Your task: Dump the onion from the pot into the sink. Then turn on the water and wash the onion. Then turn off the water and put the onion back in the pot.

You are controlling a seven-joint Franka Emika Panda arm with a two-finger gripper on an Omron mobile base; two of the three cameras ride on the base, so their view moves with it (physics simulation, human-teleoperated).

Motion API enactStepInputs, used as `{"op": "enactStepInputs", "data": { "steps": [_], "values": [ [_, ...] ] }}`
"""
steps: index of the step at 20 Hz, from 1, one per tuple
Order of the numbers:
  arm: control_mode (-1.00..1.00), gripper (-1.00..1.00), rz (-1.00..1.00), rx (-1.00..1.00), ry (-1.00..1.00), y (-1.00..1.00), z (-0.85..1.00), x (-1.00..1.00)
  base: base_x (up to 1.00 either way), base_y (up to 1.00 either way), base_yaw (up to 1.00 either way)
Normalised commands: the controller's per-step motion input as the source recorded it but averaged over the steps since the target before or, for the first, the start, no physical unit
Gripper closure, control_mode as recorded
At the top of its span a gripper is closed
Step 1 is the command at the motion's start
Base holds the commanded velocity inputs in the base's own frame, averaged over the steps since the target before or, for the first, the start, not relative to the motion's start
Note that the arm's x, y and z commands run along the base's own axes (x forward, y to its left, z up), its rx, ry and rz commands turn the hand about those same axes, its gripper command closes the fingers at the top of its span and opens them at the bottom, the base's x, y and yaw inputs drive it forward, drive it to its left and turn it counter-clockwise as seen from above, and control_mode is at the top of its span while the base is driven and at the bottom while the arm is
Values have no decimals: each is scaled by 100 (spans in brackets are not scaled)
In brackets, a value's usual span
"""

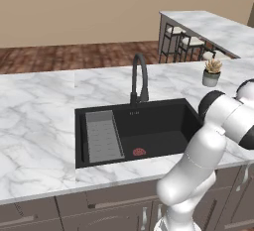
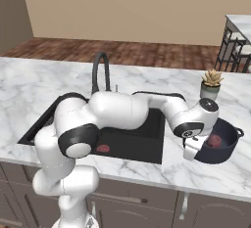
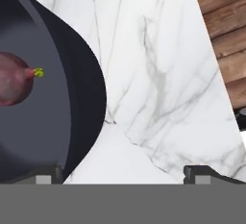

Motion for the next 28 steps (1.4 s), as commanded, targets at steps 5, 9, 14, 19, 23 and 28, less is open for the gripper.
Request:
{"op": "enactStepInputs", "data": {
  "steps": [5, 9, 14, 19, 23, 28],
  "values": [
    [-100, -100, 0, 0, 0, -17, -2, 12, 0, 0, 0],
    [-100, -100, 0, 0, -1, -23, 0, 9, 0, 0, 0],
    [-100, -100, 0, 0, 0, -18, 0, 14, 0, 0, 0],
    [-100, -100, 0, 0, 0, -22, 0, 22, 0, 0, 0],
    [-100, -100, 0, 0, 0, -22, 0, 23, 0, 0, 0],
    [-100, -100, 0, 0, 0, -5, -17, 19, 0, 0, 0]
  ]
}}
